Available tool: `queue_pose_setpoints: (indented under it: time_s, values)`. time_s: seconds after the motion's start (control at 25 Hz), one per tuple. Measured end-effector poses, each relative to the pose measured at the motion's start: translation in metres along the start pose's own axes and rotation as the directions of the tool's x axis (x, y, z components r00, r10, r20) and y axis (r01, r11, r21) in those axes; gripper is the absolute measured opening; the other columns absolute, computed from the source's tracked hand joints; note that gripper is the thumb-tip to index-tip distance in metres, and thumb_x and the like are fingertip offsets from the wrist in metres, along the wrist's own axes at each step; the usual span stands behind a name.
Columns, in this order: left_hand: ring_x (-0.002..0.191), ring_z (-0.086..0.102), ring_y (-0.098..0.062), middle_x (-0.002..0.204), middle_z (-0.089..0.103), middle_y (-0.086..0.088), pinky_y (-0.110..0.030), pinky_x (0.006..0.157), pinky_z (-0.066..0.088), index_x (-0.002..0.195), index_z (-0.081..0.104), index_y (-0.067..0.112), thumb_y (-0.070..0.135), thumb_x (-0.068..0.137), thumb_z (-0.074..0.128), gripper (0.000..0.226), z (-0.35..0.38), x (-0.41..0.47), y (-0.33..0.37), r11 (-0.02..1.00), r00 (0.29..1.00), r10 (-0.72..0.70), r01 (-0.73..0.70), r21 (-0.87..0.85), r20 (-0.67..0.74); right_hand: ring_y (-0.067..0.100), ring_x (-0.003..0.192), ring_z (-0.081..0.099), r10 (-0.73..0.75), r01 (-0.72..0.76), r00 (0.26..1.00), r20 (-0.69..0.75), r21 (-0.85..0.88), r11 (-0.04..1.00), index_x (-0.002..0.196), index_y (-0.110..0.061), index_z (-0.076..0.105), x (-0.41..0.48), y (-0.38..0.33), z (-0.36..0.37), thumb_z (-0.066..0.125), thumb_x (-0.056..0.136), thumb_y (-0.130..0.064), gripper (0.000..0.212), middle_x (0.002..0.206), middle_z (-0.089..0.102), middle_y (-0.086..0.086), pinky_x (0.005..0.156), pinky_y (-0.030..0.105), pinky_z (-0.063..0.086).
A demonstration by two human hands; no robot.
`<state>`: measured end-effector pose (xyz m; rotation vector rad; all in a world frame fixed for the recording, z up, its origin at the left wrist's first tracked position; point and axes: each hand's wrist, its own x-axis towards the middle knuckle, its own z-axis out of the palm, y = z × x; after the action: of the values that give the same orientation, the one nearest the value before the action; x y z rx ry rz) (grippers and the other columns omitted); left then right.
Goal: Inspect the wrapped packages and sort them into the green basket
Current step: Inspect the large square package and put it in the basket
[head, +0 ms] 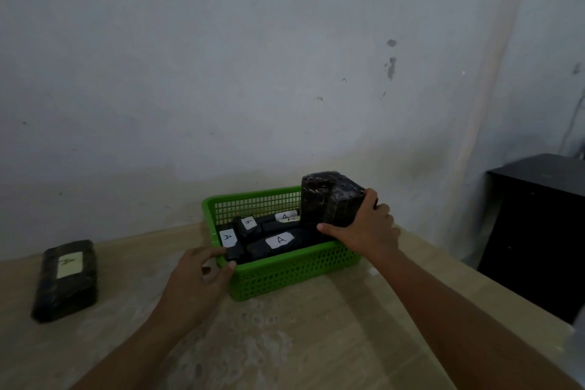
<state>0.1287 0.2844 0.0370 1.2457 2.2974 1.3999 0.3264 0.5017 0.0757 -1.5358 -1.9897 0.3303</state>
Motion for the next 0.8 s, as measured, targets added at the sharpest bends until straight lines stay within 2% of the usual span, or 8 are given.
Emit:
queue_pose_setpoints:
  time_s: [0.16,0.24,0.32,0.44,0.52,0.6,0.72,0.8]
  values:
    - [0.116,0.054,-0.026,0.136,0.047,-0.008,-0.037,0.097,0.046,0.124,0.058,0.021,0.034,0.090,0.059,0.037,0.001,-0.001,0.000,1.000,1.000,0.016,-0.016,0.010,-0.003,0.045,0.132,0.036,-0.027,0.024,0.998,0.055,0.046,0.999,0.144,-0.036,-0.005,-0.007,0.015,-0.001,0.061,0.046,-0.089,0.130,0.149,0.027,0.020,0.101,0.062,0.039]
    - [0.116,0.055,-0.025,0.140,0.045,-0.008,-0.033,0.093,0.045,0.129,0.055,0.020,0.033,0.091,0.057,0.040,0.002,-0.003,0.003,0.999,1.000,0.029,-0.029,0.028,0.006,0.047,0.138,0.029,-0.029,0.026,0.996,0.085,0.042,0.999,0.146,-0.036,-0.018,-0.013,0.019,-0.002,0.057,0.051,-0.090,0.133,0.158,0.014,0.020,0.105,0.063,0.035]
    - [0.116,0.055,-0.024,0.143,0.044,-0.008,-0.028,0.088,0.042,0.133,0.051,0.020,0.032,0.092,0.057,0.043,0.002,-0.006,0.006,0.999,0.999,0.028,-0.029,0.027,0.016,0.048,0.143,0.020,-0.009,0.006,0.996,0.086,0.025,1.000,0.148,-0.031,-0.022,-0.018,0.021,-0.006,0.053,0.058,-0.090,0.131,0.161,-0.001,0.020,0.108,0.062,0.028]
    - [0.117,0.055,-0.021,0.142,0.045,-0.007,-0.028,0.088,0.041,0.131,0.052,0.020,0.030,0.091,0.060,0.043,-0.002,-0.013,0.007,0.999,0.999,0.039,-0.040,0.020,0.011,0.042,0.146,0.012,-0.053,0.051,0.998,-0.037,-0.068,0.996,0.152,-0.020,-0.001,-0.032,0.014,-0.012,0.052,0.077,-0.075,0.107,0.162,-0.003,0.020,0.111,0.061,0.023]
    - [0.119,0.054,-0.022,0.139,0.048,-0.006,-0.030,0.090,0.043,0.125,0.055,0.019,0.030,0.090,0.060,0.037,-0.007,-0.017,0.008,0.999,0.999,0.040,-0.040,0.027,0.008,0.038,0.145,0.014,-0.145,0.129,0.978,-0.151,-0.109,0.986,0.145,-0.018,0.024,-0.048,0.003,-0.015,0.054,0.084,-0.059,0.079,0.161,0.009,0.016,0.112,0.058,0.022]
    - [0.118,0.055,-0.021,0.136,0.050,-0.006,-0.029,0.089,0.042,0.120,0.058,0.018,0.030,0.090,0.061,0.033,-0.014,-0.022,0.009,0.998,0.999,0.050,-0.050,0.042,0.000,0.033,0.142,0.021,-0.242,0.233,0.943,-0.229,-0.068,0.970,0.130,-0.022,0.042,-0.068,-0.012,-0.016,0.056,0.084,-0.050,0.056,0.156,0.025,0.010,0.109,0.053,0.024]
    - [0.108,0.056,-0.016,0.131,0.054,-0.006,-0.027,0.084,0.041,0.116,0.060,0.017,0.029,0.088,0.063,0.030,-0.026,-0.030,0.011,0.996,0.997,0.068,-0.066,0.060,-0.033,0.024,0.128,0.035,-0.392,0.407,0.900,-0.192,0.042,0.913,0.113,-0.024,0.050,-0.100,-0.040,-0.016,0.057,0.085,-0.045,0.036,0.131,0.046,0.000,0.097,0.042,0.032]
    - [0.101,0.052,-0.011,0.129,0.055,-0.004,-0.024,0.081,0.039,0.114,0.060,0.018,0.030,0.088,0.063,0.028,-0.039,-0.040,0.011,0.994,0.995,0.079,-0.075,0.079,-0.055,0.019,0.115,0.041,-0.468,0.479,0.877,-0.109,0.120,0.869,0.106,-0.024,0.051,-0.119,-0.060,-0.010,0.056,0.087,-0.043,0.028,0.117,0.050,-0.004,0.089,0.037,0.034]
